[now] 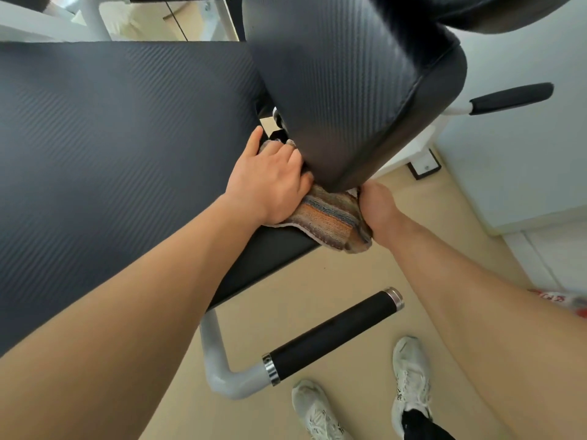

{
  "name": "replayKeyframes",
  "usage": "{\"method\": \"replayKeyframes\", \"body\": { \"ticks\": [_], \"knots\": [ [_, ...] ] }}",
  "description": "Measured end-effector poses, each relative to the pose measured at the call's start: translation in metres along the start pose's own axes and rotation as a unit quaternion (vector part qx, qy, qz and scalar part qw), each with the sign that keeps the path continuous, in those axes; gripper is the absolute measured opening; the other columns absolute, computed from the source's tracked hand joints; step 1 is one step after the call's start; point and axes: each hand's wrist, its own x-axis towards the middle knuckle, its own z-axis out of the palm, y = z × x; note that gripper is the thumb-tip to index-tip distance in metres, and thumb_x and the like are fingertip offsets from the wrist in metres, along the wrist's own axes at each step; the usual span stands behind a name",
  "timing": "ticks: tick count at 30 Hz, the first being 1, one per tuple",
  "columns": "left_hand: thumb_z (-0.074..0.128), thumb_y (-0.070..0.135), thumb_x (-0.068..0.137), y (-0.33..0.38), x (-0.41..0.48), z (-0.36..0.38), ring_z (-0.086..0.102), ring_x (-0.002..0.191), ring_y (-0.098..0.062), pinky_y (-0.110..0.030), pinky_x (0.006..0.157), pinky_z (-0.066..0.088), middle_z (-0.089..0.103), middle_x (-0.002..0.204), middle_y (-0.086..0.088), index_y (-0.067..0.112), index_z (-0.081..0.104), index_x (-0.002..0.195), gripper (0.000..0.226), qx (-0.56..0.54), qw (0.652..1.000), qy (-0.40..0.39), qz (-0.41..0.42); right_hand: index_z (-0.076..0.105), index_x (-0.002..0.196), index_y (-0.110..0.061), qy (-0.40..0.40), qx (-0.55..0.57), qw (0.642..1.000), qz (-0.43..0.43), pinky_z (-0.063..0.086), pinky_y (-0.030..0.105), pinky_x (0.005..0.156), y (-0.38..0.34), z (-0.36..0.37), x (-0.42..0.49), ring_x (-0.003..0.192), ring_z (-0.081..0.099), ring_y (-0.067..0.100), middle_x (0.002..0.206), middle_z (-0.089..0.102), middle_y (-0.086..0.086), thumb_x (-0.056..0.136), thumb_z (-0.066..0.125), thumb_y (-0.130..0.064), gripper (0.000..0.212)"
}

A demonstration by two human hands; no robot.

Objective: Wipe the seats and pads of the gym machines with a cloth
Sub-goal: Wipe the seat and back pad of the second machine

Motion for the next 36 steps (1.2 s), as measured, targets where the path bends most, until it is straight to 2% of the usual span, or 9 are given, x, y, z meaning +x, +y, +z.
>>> {"method": "replayKeyframes", "body": {
  "ticks": [3,6,8,11,15,21,26,31,36],
  "knots": [
    [0.021,0.047,0.104,0.007,-0.03,-0.002,0.041,0.141,-0.03,-0.056,0.123,0.015,0.056,0.142,-0.009,0.008,0.051,0.138,0.06,-0.016,1.0,0.02,-0.004,0.068,0.095,-0.025,-0.029,0.074,0.997,0.024,0.051,0.02,0.072,0.023,-0.001,-0.021,0.085,0.065,0.007,0.091,0.069,-0.005,0.11,0.028,-0.033,0.043],
    [0.008,0.052,0.103,0.01,-0.058,-0.006,0.015,0.155,-0.025,-0.053,0.126,0.004,0.022,0.167,-0.006,0.013,0.019,0.16,0.07,-0.014,1.0,-0.022,0.006,0.061,0.127,-0.026,-0.052,0.072,0.996,-0.014,0.05,0.009,0.077,0.035,-0.006,-0.04,0.097,0.063,-0.006,0.11,0.068,-0.011,0.111,0.025,-0.034,0.04],
    [0.007,0.054,0.101,0.006,-0.052,-0.007,0.014,0.155,-0.024,-0.053,0.126,0.003,0.023,0.166,-0.005,0.014,0.018,0.16,0.072,-0.005,1.0,-0.03,0.002,0.066,0.116,-0.025,-0.041,0.053,0.998,-0.017,0.046,0.012,0.071,0.027,-0.008,-0.028,0.093,0.062,-0.003,0.104,0.068,-0.01,0.111,0.026,-0.033,0.04],
    [0.013,0.053,0.1,0.0,-0.02,-0.005,0.035,0.145,-0.027,-0.054,0.124,0.011,0.05,0.147,-0.009,0.008,0.044,0.144,0.07,0.009,1.0,-0.014,-0.022,0.062,0.082,-0.018,-0.019,0.01,1.0,0.006,0.047,0.032,0.077,0.005,-0.004,0.005,0.085,0.057,0.014,0.088,0.063,0.0,0.106,0.031,-0.014,0.039],
    [0.014,0.051,0.101,0.001,-0.012,-0.003,0.037,0.143,-0.028,-0.054,0.123,0.011,0.054,0.141,-0.009,0.008,0.051,0.136,0.067,0.001,0.999,-0.008,-0.037,0.062,0.093,-0.01,-0.015,-0.031,0.999,-0.006,0.041,0.03,0.076,0.002,0.003,0.01,0.091,0.052,0.018,0.09,0.059,-0.001,0.106,0.028,-0.008,0.037],
    [0.008,0.05,0.105,0.029,-0.082,-0.005,0.008,0.156,-0.027,-0.051,0.126,0.004,0.012,0.168,-0.011,0.011,0.013,0.161,0.069,-0.021,0.999,-0.02,-0.015,0.049,0.142,-0.027,-0.028,-0.051,0.997,-0.045,0.046,0.033,0.095,0.033,-0.002,-0.043,0.113,0.059,0.014,0.125,0.063,-0.004,0.109,0.024,-0.04,0.043],
    [0.007,0.05,0.105,0.038,-0.105,-0.004,0.006,0.156,-0.029,-0.05,0.127,0.004,0.008,0.168,-0.012,0.011,0.009,0.161,0.068,-0.017,1.0,-0.024,0.003,0.062,0.119,-0.021,0.03,-0.062,0.997,0.022,0.05,0.042,0.091,-0.001,-0.004,-0.03,0.107,0.063,0.024,0.114,0.068,0.002,0.101,0.036,-0.024,0.032],
    [0.011,0.044,0.108,0.058,-0.103,0.001,0.002,0.156,-0.034,-0.048,0.127,0.004,0.002,0.168,-0.018,0.004,0.006,0.16,0.066,-0.02,1.0,-0.002,-0.011,0.06,0.106,-0.018,0.087,-0.028,0.996,-0.013,0.046,0.033,0.083,-0.015,0.011,-0.032,0.101,0.06,0.021,0.105,0.063,-0.003,0.096,0.038,-0.007,0.026],
    [0.015,0.039,0.109,0.075,-0.077,0.003,0.001,0.155,-0.037,-0.049,0.127,0.006,-0.001,0.167,-0.024,0.0,0.001,0.159,0.066,0.001,1.0,-0.003,0.003,0.067,0.125,-0.024,0.154,0.148,0.971,0.106,0.055,0.043,0.099,0.006,0.031,-0.058,0.108,0.067,0.019,0.117,0.071,-0.001,0.1,0.034,-0.015,0.043]
  ]
}}
